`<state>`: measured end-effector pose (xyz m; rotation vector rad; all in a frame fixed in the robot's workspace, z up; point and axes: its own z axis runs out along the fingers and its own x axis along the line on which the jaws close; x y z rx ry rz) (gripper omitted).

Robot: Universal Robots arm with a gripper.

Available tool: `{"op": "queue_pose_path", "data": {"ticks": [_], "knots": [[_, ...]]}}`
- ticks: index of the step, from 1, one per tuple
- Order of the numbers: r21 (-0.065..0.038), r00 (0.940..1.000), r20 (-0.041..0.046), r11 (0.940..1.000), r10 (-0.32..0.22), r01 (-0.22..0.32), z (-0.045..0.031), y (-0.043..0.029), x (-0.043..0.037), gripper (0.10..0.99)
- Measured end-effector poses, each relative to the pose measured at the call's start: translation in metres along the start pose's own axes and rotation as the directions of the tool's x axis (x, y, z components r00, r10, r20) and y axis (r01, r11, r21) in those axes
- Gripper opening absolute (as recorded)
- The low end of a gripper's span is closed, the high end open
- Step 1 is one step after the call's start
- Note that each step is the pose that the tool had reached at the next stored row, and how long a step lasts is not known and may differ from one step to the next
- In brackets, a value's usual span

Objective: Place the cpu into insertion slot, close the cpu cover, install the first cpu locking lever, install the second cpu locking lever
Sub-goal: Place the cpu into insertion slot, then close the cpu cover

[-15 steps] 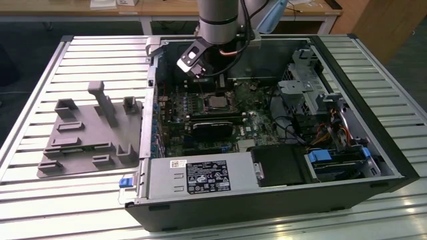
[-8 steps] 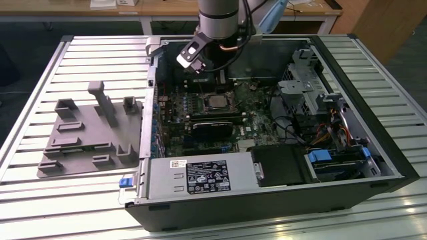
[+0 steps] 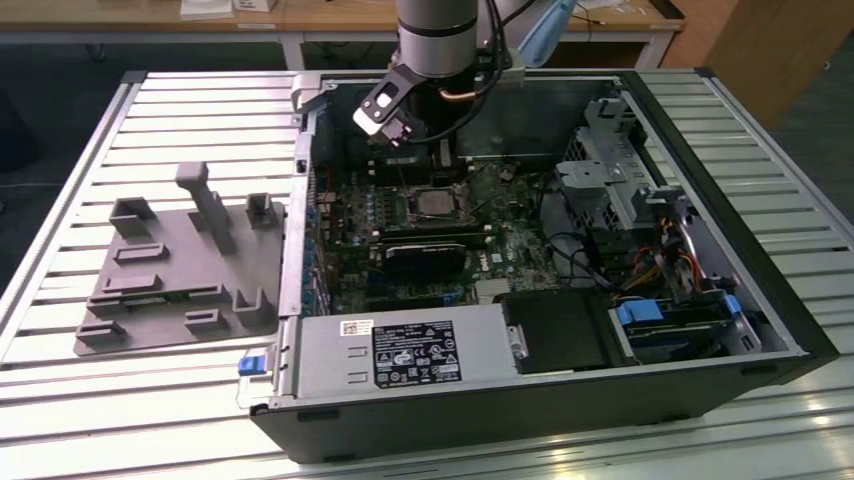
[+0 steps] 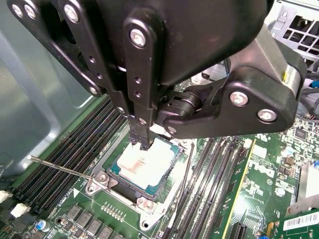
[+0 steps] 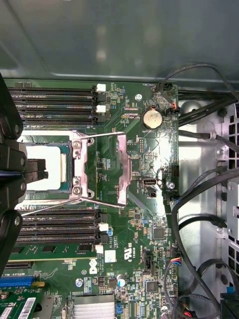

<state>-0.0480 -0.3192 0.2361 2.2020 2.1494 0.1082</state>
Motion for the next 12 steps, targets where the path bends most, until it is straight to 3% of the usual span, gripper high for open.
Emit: {"op": "queue_pose_path", "data": {"ticks": [12], "knots": [[-0.001, 1.0000, 0.0000, 1.0000, 0.000, 0.000, -0.0001, 0.0000, 0.0000, 0.106]]}}
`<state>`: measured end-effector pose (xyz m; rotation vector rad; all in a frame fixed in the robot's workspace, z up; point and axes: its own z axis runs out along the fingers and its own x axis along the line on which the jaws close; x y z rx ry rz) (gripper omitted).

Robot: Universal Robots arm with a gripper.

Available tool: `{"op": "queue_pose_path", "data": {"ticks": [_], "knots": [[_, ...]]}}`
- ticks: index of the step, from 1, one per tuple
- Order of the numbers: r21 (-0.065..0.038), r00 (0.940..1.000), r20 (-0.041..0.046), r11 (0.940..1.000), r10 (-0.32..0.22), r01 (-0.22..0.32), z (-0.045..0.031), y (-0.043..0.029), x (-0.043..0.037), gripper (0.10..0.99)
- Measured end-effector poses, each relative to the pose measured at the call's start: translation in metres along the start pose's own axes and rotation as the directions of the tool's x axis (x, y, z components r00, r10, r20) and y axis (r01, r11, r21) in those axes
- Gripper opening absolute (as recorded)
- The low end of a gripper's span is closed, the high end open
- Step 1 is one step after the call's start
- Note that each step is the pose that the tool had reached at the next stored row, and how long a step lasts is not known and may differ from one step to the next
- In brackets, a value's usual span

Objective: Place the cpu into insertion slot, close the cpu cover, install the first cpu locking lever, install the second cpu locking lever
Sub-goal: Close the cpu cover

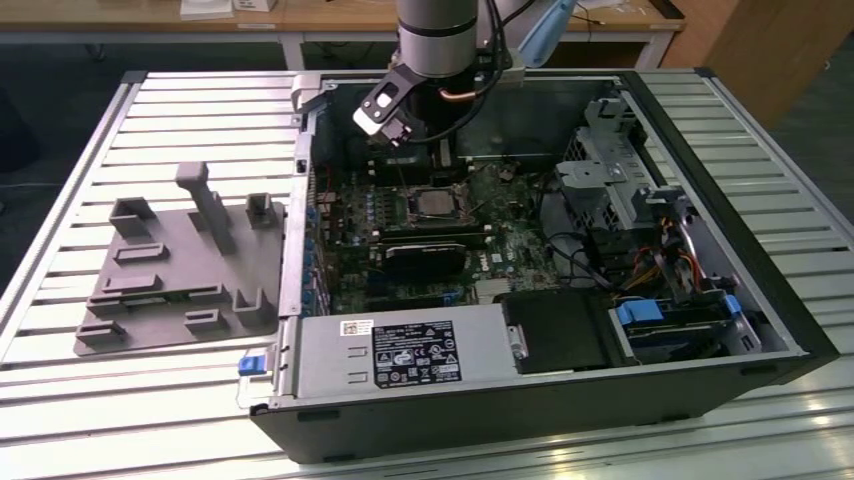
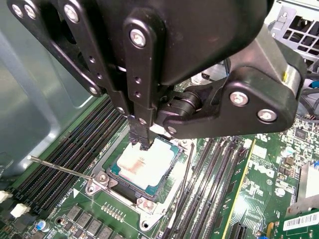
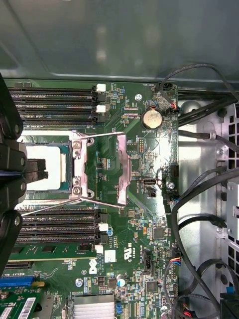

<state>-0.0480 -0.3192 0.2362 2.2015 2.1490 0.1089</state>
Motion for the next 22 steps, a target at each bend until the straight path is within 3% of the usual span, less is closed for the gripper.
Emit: {"op": "queue_pose_path", "data": {"ticks": [4, 16, 22], "knots": [[0.000, 1.0000, 0.0000, 1.0000, 0.000, 0.000, -0.0035, 0.0003, 0.0000, 0.106], [0.000, 1.0000, -0.0005, 1.0000, 0.000, 0.000, -0.0278, 0.0026, 0.0002, 0.106], [0.000, 1.0000, -0.0005, 1.0000, 0.000, 0.000, -0.0282, 0.0027, 0.0002, 0.106]]}}
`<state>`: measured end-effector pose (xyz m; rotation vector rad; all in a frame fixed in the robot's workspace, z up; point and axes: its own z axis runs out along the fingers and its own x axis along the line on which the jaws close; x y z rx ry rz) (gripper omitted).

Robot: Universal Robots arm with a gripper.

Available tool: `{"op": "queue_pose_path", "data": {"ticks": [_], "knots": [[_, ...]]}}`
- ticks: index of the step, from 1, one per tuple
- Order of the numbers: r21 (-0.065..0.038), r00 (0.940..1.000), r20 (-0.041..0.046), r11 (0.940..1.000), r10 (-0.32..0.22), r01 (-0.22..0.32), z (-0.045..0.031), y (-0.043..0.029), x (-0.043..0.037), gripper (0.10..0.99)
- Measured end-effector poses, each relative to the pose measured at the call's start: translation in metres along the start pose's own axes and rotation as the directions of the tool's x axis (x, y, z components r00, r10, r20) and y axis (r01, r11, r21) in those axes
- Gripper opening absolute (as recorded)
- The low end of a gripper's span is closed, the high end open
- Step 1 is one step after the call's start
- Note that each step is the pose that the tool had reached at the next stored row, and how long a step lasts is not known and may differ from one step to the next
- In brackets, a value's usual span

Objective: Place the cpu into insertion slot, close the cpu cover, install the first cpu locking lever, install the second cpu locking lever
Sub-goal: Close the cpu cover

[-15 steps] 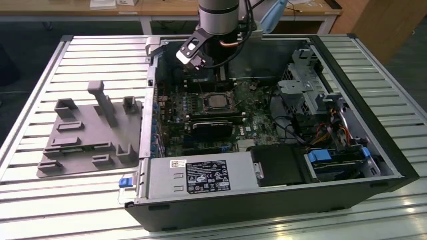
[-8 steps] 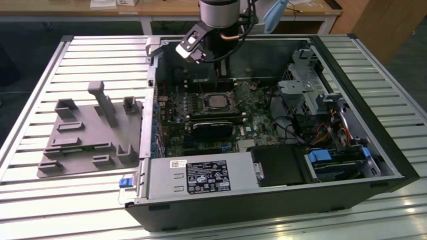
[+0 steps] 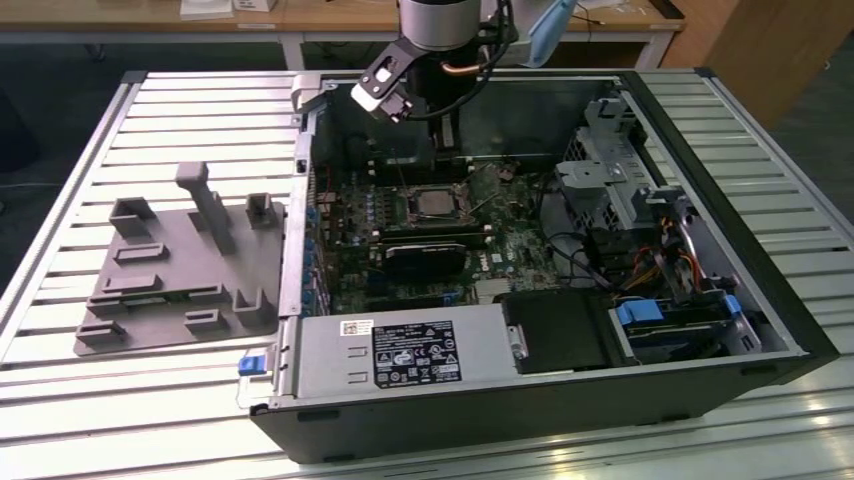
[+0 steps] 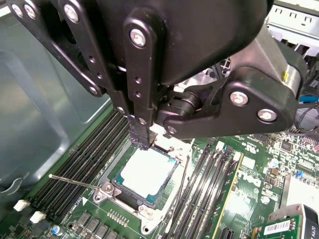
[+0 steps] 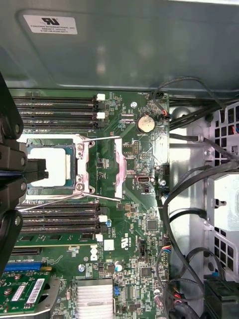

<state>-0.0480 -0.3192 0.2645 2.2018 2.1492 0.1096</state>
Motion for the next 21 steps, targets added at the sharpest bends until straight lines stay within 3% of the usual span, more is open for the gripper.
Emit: {"op": "queue_pose_path", "data": {"ticks": [9, 21], "knots": [[0.000, 1.0000, 0.0000, 1.0000, 0.000, 0.000, 0.0009, 0.0089, 0.0002, 0.106], [0.000, 1.0000, 0.0000, 1.0000, 0.000, 0.000, 0.0033, 0.0342, 0.0008, 0.106]]}}
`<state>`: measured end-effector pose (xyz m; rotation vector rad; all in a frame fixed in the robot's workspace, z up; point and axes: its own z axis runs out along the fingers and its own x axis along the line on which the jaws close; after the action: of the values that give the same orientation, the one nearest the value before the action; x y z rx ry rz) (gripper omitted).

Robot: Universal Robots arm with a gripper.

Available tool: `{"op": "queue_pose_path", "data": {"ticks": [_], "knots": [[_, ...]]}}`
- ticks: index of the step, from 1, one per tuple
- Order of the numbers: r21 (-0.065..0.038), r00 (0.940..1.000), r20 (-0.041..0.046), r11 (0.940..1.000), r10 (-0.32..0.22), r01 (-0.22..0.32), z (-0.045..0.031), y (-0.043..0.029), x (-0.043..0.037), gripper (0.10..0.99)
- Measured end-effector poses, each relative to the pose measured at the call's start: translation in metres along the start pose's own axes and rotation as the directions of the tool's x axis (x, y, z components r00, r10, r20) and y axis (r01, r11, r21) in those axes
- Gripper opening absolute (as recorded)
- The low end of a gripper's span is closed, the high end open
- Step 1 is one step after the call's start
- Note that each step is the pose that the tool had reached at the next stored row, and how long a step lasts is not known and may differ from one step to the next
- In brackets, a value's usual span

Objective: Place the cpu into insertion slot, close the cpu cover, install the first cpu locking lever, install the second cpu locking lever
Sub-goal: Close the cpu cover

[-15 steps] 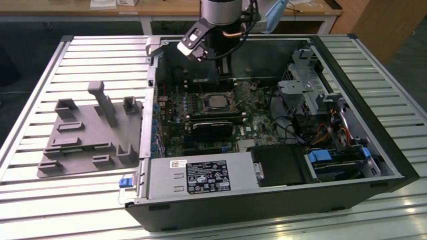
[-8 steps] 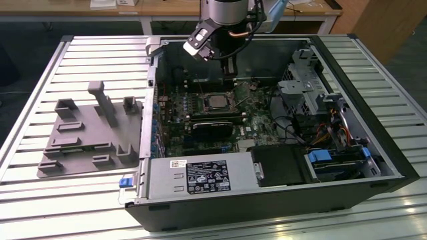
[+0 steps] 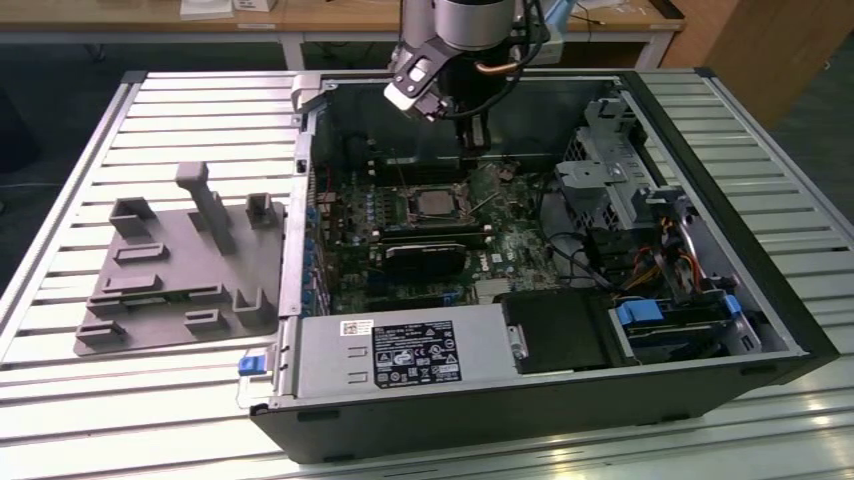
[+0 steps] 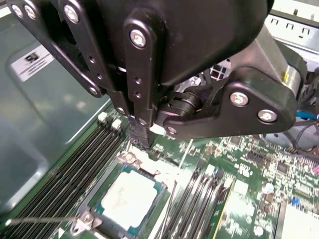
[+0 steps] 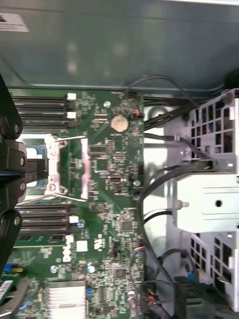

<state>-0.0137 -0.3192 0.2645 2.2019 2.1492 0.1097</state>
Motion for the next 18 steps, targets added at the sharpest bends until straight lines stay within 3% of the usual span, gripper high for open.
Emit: {"op": "queue_pose_path", "data": {"ticks": [18], "knots": [[0.000, 1.0000, 0.0000, 1.0000, 0.000, 0.000, 0.0044, 0.0461, 0.0012, 0.106]]}}
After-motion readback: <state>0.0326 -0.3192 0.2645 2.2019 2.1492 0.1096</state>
